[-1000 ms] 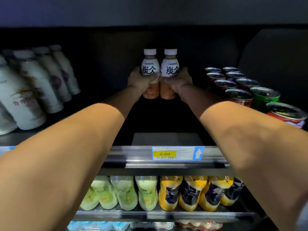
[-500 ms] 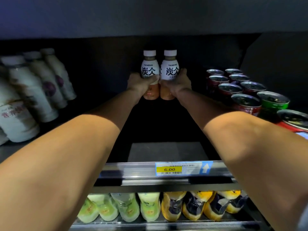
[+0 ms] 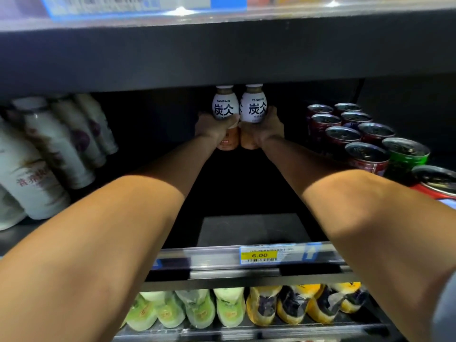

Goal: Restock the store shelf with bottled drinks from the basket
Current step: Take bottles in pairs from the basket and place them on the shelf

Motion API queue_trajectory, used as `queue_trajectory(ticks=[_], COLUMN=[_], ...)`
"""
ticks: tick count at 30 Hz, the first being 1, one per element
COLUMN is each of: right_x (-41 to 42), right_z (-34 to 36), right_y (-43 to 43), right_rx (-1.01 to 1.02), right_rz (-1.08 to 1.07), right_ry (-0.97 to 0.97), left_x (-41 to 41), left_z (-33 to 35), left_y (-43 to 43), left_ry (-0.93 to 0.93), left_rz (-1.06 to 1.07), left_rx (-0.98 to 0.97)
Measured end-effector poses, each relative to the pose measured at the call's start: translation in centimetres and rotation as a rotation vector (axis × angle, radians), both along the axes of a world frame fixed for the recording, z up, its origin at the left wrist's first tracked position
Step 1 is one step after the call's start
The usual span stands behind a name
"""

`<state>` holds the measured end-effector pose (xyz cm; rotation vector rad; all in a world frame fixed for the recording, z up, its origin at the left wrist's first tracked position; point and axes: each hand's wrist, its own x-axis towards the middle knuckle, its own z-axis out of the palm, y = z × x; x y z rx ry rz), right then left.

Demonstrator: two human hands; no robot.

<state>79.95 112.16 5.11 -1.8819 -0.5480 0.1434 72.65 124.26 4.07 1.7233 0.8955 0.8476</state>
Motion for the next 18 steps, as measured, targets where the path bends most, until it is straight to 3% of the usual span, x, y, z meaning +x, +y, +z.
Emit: queue_trajectory(ticks=[6, 9, 14, 18], right_x=[-0.6, -1.1, -3.7, -7.5], right_z=[0.8, 1.1, 2.8, 5.2], right_y=[-0.8, -2.1, -5.3, -8.7], right_rx=[-0.018, -0.079, -0.248, -0.493], right_rz=[0.056, 0.093, 0.104, 0.159], right_ry=[0.071, 0.069, -0.195, -0.464], left_x=[-0.5, -1.9, -6.0, -9.6], left_z=[0.5, 1.3, 2.8, 4.9], left_y=[-1.2, -3.0, -6.5, -10.9], left_ry=[0.032, 0.104, 0.211, 0.483], left_rz=[-0.004, 0.080, 0.131, -0.167], left_rx=[-0.032, 0.149, 0.422, 0.554])
